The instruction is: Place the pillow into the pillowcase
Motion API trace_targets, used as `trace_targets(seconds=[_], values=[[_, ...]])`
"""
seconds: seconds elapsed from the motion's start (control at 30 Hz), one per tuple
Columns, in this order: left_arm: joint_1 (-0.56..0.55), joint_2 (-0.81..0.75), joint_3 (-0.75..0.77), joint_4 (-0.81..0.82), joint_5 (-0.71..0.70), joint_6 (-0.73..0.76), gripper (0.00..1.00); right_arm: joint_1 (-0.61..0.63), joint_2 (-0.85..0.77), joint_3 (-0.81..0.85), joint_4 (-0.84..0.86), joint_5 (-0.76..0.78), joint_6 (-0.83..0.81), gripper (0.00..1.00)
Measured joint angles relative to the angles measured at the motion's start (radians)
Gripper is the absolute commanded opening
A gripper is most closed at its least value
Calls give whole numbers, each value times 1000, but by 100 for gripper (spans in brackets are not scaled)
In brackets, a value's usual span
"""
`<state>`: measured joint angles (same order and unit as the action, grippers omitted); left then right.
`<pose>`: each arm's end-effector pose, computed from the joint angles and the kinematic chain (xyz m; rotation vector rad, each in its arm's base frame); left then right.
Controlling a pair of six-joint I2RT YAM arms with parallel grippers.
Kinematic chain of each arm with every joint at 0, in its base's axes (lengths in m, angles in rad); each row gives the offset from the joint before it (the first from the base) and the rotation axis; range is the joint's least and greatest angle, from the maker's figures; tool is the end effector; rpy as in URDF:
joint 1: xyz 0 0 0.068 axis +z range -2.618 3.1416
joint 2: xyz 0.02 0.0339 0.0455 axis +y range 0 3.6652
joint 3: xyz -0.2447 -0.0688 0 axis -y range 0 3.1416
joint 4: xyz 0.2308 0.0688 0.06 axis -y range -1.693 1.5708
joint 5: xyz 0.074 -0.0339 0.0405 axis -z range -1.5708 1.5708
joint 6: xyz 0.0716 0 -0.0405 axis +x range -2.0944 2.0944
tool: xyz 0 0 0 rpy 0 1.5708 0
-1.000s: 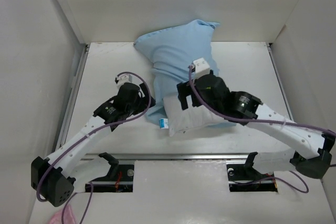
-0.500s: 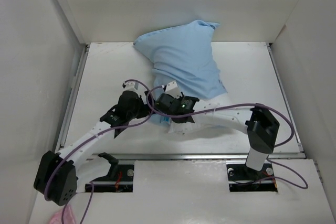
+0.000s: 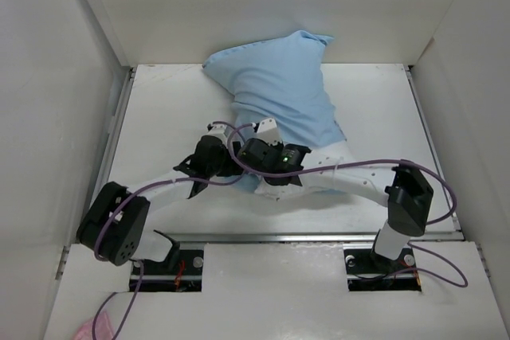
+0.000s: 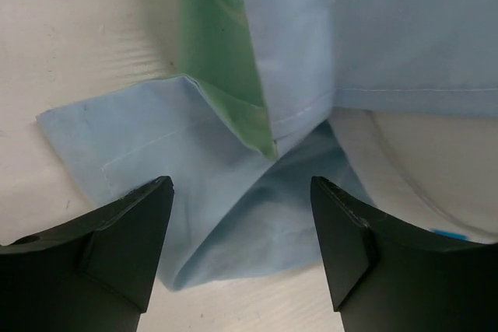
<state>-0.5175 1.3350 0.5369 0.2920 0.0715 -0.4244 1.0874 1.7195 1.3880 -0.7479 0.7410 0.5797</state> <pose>0.2531 -0.1499 0.1576 0.1447 2.1362 -0.6404 0.2073 0.2909 0.2253 -0.3567 2.2569 -0.1717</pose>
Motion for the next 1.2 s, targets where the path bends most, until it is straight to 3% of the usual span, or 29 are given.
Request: trace_targets(seconds=[0.07, 0.13, 0.2, 0.4, 0.57, 0.67, 0.8, 0.97, 1.2], values=[[-3, 43, 10, 22, 8, 5, 63, 0, -14, 0, 2, 0, -3, 0], [-13, 87, 34, 38, 14, 10, 37, -2, -26, -2, 7, -6, -7, 0], [-34, 134, 79, 53, 22, 18, 0, -7, -34, -9, 22, -16, -12, 0], [-93, 147, 138, 102, 51, 33, 0, -23, -40, -31, 85, 0, -42, 0], [-117, -116, 29, 72, 53, -15, 0, -79, -117, -96, 251, 37, -63, 0], [-140, -351, -23, 10, 48, -68, 0, -132, -211, -214, 475, 61, -108, 0], [-151, -531, -38, -97, 28, -127, 0, -154, -251, -353, 892, 76, -241, 0], [-169, -639, -51, -259, 21, -204, 0, -132, -128, -390, 1348, 51, -444, 0], [-184, -801, 33, -486, 52, -280, 0, -121, 53, -463, 1772, -44, -583, 0]])
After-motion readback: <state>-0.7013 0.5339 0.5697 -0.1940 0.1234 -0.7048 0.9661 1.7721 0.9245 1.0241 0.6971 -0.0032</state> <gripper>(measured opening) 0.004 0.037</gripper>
